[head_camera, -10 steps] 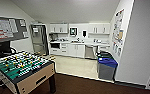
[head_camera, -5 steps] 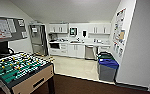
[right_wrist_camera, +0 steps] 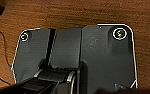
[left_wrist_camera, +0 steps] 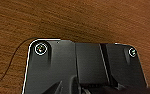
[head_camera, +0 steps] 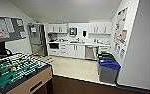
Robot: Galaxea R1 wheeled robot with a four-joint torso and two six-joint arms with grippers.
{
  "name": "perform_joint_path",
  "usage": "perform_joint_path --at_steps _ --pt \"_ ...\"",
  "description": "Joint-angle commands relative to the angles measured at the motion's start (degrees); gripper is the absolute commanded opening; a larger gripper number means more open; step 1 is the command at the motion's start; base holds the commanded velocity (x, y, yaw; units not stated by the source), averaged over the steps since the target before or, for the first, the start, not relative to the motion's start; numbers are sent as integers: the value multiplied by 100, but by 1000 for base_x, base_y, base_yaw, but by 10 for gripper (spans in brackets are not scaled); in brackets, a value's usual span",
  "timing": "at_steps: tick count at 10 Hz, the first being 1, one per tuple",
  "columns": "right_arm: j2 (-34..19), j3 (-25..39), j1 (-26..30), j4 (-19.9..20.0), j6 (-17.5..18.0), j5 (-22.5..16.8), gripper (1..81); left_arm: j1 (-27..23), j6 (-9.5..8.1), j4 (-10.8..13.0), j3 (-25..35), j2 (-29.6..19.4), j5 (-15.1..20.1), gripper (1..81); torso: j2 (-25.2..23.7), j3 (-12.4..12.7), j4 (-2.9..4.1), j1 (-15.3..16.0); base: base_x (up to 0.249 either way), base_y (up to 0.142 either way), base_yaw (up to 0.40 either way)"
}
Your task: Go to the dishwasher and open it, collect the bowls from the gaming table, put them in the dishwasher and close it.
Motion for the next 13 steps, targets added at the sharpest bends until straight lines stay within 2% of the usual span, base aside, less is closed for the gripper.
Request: perform_joint_path --at_steps 1,6,13 --pt "-9 3 351 -37 -1 -265 811 -367 18 -17 6 47 251 811 0 0 -2 0 136 0 0" --pt "-9 3 333 -37 -10 -264 811 -367 18 -17 6 38 251 811 2 0 -2 2 129 -69 0" --pt "-9 3 333 -37 -27 -256 811 -367 18 -34 6 21 251 811 2 0 0 -2 123 0 0"
